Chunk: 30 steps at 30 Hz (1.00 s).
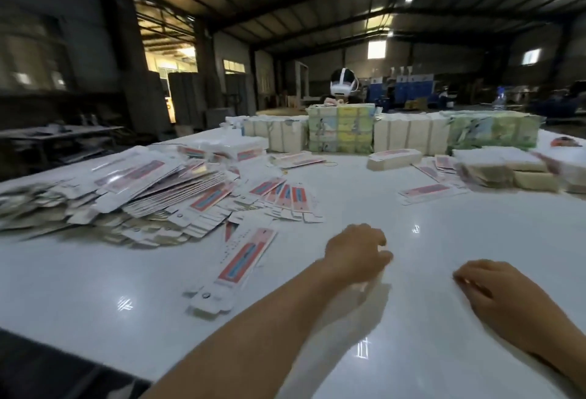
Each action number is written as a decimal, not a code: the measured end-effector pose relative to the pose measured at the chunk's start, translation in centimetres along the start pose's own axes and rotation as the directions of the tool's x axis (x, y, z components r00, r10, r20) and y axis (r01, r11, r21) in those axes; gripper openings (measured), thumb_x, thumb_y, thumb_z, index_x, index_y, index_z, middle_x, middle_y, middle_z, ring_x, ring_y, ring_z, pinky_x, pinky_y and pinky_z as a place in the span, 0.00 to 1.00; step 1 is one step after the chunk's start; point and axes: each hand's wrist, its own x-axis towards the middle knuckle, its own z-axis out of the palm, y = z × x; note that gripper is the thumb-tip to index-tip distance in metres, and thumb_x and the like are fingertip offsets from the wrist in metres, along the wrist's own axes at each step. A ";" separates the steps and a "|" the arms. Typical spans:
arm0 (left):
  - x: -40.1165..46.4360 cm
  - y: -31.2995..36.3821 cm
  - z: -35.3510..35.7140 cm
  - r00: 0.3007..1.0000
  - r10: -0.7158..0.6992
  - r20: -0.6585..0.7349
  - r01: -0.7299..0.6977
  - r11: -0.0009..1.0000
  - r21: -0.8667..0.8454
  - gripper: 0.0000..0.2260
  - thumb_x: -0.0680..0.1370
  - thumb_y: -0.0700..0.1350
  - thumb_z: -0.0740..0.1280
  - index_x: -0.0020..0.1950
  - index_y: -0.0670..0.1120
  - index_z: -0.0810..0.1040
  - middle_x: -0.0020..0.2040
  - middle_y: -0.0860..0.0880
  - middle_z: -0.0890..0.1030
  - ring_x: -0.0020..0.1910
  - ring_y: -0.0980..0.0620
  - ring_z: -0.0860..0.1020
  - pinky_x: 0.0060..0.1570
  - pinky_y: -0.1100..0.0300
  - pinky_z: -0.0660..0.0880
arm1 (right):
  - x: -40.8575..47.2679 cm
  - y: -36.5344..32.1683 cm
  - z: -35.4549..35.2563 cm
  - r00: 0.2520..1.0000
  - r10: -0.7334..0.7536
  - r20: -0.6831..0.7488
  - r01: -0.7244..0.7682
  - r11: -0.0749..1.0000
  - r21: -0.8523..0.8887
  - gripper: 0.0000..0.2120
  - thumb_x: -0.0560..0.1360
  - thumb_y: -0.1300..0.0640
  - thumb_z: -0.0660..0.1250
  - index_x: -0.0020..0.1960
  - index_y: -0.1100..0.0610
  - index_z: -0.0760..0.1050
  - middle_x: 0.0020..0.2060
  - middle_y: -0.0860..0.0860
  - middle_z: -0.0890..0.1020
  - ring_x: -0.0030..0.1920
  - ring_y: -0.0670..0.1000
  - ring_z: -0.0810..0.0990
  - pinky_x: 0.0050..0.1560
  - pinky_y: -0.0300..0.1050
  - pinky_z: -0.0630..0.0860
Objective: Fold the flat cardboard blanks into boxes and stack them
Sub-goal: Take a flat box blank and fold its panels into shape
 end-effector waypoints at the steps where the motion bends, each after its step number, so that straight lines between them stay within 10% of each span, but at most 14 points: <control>1: 0.2 -2.3 -1.7 0.992 -0.121 -0.017 0.122 0.991 0.058 0.21 0.77 0.56 0.62 0.67 0.49 0.71 0.67 0.47 0.70 0.66 0.46 0.67 0.60 0.50 0.67 | 0.3 0.2 0.2 1.000 0.006 -0.009 -0.006 1.000 -0.006 0.08 0.75 0.61 0.66 0.49 0.53 0.83 0.47 0.42 0.79 0.49 0.48 0.74 0.49 0.46 0.70; 6: -3.7 -13.0 -6.8 0.757 -0.652 0.026 0.615 0.726 0.307 0.40 0.69 0.72 0.61 0.70 0.44 0.66 0.74 0.40 0.60 0.70 0.39 0.60 0.63 0.44 0.66 | 1.3 1.4 1.8 0.999 0.002 -0.033 -0.004 0.999 -0.044 0.09 0.69 0.65 0.71 0.43 0.52 0.82 0.42 0.46 0.80 0.44 0.56 0.78 0.45 0.55 0.76; 11: -5.2 -14.0 -5.1 0.804 -0.595 -0.024 0.553 0.732 0.398 0.22 0.78 0.61 0.55 0.59 0.45 0.75 0.53 0.46 0.76 0.48 0.46 0.72 0.41 0.57 0.67 | 1.3 1.5 1.8 0.999 0.005 -0.051 -0.007 0.999 -0.043 0.09 0.68 0.65 0.72 0.43 0.52 0.82 0.42 0.47 0.80 0.43 0.56 0.78 0.45 0.55 0.77; 16: -5.0 -13.3 -4.5 0.763 -0.646 0.033 0.595 0.721 0.354 0.19 0.79 0.49 0.55 0.68 0.45 0.68 0.67 0.44 0.69 0.61 0.45 0.70 0.48 0.54 0.68 | 0.7 0.2 0.7 1.000 0.000 -0.020 0.000 1.000 -0.005 0.07 0.72 0.63 0.69 0.46 0.54 0.82 0.44 0.46 0.79 0.46 0.54 0.77 0.48 0.53 0.74; 22: -5.9 -12.4 -4.3 0.943 -0.332 -0.035 0.268 0.691 0.671 0.17 0.78 0.37 0.57 0.67 0.46 0.71 0.54 0.44 0.78 0.50 0.45 0.77 0.38 0.56 0.70 | 0.2 -1.5 -0.4 0.999 0.019 0.033 -0.020 1.000 0.020 0.07 0.76 0.60 0.65 0.48 0.53 0.82 0.48 0.47 0.80 0.49 0.51 0.74 0.48 0.46 0.69; 27: -5.4 -8.6 -6.1 0.963 -0.262 -0.059 0.232 0.697 0.678 0.11 0.78 0.41 0.60 0.57 0.42 0.78 0.46 0.46 0.78 0.45 0.46 0.78 0.39 0.57 0.69 | 0.0 -2.2 -1.0 0.997 0.027 0.067 -0.028 1.000 0.009 0.09 0.77 0.57 0.62 0.52 0.52 0.80 0.50 0.46 0.79 0.53 0.50 0.73 0.50 0.42 0.68; 30: -4.5 -3.4 -4.9 0.985 0.123 -0.121 -0.004 0.717 0.697 0.07 0.74 0.36 0.66 0.51 0.39 0.80 0.43 0.44 0.80 0.40 0.45 0.81 0.36 0.58 0.75 | 0.1 -2.1 -1.1 0.991 0.037 0.126 -0.034 0.999 -0.024 0.10 0.78 0.56 0.60 0.54 0.53 0.79 0.52 0.47 0.78 0.54 0.50 0.72 0.52 0.40 0.68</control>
